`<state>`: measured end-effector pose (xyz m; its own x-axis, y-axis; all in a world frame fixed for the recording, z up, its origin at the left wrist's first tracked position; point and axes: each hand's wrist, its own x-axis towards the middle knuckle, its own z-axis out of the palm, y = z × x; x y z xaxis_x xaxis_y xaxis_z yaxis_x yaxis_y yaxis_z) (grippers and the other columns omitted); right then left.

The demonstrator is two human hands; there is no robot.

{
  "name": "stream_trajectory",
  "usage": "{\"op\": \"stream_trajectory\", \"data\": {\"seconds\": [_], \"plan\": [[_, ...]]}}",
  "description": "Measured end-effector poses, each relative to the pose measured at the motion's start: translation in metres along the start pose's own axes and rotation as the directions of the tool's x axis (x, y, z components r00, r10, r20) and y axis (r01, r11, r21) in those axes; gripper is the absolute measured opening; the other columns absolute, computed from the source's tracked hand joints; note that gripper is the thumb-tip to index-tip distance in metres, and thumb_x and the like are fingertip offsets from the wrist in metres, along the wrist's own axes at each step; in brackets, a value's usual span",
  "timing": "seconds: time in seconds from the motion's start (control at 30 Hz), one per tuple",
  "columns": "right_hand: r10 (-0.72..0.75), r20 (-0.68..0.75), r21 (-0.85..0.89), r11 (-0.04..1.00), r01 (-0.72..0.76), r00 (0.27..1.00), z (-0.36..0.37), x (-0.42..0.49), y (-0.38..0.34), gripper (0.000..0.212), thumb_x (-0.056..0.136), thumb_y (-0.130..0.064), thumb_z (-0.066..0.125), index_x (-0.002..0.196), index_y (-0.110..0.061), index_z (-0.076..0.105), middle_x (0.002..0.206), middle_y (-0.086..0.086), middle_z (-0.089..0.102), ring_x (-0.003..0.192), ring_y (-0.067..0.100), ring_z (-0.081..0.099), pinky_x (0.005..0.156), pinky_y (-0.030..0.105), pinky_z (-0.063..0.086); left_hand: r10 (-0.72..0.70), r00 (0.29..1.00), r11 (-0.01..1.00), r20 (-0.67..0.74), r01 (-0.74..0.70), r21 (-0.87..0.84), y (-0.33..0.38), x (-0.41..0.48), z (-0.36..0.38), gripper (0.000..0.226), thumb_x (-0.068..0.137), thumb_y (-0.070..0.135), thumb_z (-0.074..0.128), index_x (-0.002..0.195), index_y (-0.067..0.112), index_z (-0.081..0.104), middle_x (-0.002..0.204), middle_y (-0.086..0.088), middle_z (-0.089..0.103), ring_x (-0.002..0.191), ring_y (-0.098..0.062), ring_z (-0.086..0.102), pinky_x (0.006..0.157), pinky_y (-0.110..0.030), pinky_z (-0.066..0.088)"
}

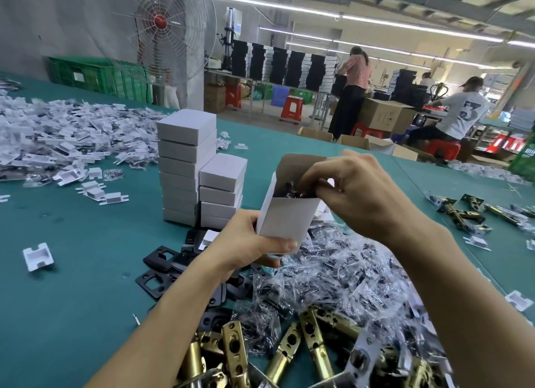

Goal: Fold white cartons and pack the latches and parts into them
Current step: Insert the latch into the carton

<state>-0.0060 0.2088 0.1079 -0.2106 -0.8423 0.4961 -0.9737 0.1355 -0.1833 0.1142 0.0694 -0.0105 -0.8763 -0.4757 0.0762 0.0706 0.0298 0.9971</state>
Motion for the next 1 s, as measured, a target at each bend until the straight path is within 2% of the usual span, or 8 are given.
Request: {"op": "stream_trajectory", "data": {"seconds": [0.1,0.17,0.27,0.43,0.6,0.7,0.87,1.0], "plan": [[-0.037,0.050,-0.100,0.994,0.042,0.998,0.001,-0.001,-0.001,0.030,0.090,-0.008,0.059,0.094,-0.031,0.078,0.100,-0.008,0.068,0.096,0.021,0.051,0.079,0.035,0.043,0.009,1.000,1.000,-0.006,-0.009,-0.011,0.000,0.000,-0.001,0.023,0.071,0.011,0.089,0.092,0.011,0.078,0.086,-0.003,0.076,0.078,-0.018,0.073,0.061,-0.033,0.059],[0.000,0.131,-0.075,0.997,0.010,0.991,0.000,-0.001,-0.003,0.031,0.091,-0.015,0.050,0.097,-0.029,0.078,0.108,-0.009,0.063,0.102,0.019,0.050,0.085,0.033,0.041,0.017,1.000,1.000,-0.018,-0.017,-0.015,0.000,0.000,-0.002,0.025,0.069,0.013,0.089,0.091,0.011,0.078,0.086,-0.004,0.076,0.078,-0.019,0.072,0.061,-0.033,0.059],[0.071,0.267,-0.028,0.997,-0.066,0.961,-0.003,0.000,-0.005,0.042,0.085,-0.035,0.036,0.097,-0.027,0.076,0.116,-0.007,0.058,0.107,0.020,0.049,0.094,0.040,0.043,0.023,0.999,1.000,-0.037,-0.023,-0.008,0.000,0.000,-0.002,0.032,0.065,0.017,0.089,0.094,0.010,0.077,0.086,-0.005,0.075,0.078,-0.020,0.073,0.063,-0.035,0.059],[0.103,0.391,-0.140,0.989,-0.052,0.915,0.001,-0.003,-0.008,0.036,0.094,-0.046,0.042,0.118,-0.032,0.066,0.126,-0.002,0.048,0.119,0.020,0.043,0.100,0.040,0.040,0.023,1.000,1.000,0.002,-0.023,0.018,-0.001,-0.001,0.001,0.033,0.062,0.020,0.089,0.092,0.013,0.077,0.084,-0.002,0.075,0.078,-0.021,0.073,0.061,-0.035,0.058],[0.014,0.139,-0.034,0.999,-0.009,0.990,0.006,-0.017,-0.003,0.029,0.095,-0.044,0.054,0.121,-0.034,0.063,0.114,-0.015,0.055,0.106,0.009,0.052,0.086,0.038,0.048,0.010,1.000,1.000,0.023,-0.010,0.014,0.002,-0.002,0.005,0.034,0.063,0.021,0.088,0.093,0.012,0.076,0.084,-0.001,0.075,0.079,-0.018,0.073,0.059,-0.032,0.057],[-0.029,0.160,0.040,0.999,0.023,0.987,0.011,-0.021,0.000,0.029,0.092,-0.037,0.060,0.121,-0.038,0.063,0.115,-0.018,0.056,0.099,0.003,0.050,0.082,0.036,0.048,0.006,1.000,0.999,0.028,-0.007,0.039,0.003,-0.002,0.005,0.033,0.064,0.020,0.087,0.094,0.012,0.075,0.085,-0.003,0.075,0.081,-0.022,0.072,0.061,-0.034,0.057],[0.001,0.152,0.077,0.997,-0.012,0.988,0.017,-0.025,0.009,0.030,0.092,-0.041,0.060,0.120,-0.033,0.066,0.122,-0.014,0.054,0.114,0.006,0.050,0.090,0.039,0.049,0.003,0.999,0.999,0.032,-0.005,0.050,0.003,-0.004,0.006,0.034,0.068,0.016,0.088,0.100,0.011,0.075,0.090,-0.004,0.075,0.083,-0.022,0.072,0.065,-0.037,0.059],[0.077,-0.181,0.263,0.964,-0.027,0.980,0.029,-0.041,0.019,0.036,0.086,-0.026,0.074,0.120,-0.034,0.064,0.120,-0.011,0.050,0.104,-0.002,0.051,0.080,0.020,0.048,-0.009,0.998,1.000,0.055,0.008,0.019,0.004,-0.005,0.006,0.035,0.069,0.013,0.087,0.102,0.012,0.075,0.095,-0.007,0.075,0.087,-0.025,0.072,0.070,-0.042,0.060]]}}
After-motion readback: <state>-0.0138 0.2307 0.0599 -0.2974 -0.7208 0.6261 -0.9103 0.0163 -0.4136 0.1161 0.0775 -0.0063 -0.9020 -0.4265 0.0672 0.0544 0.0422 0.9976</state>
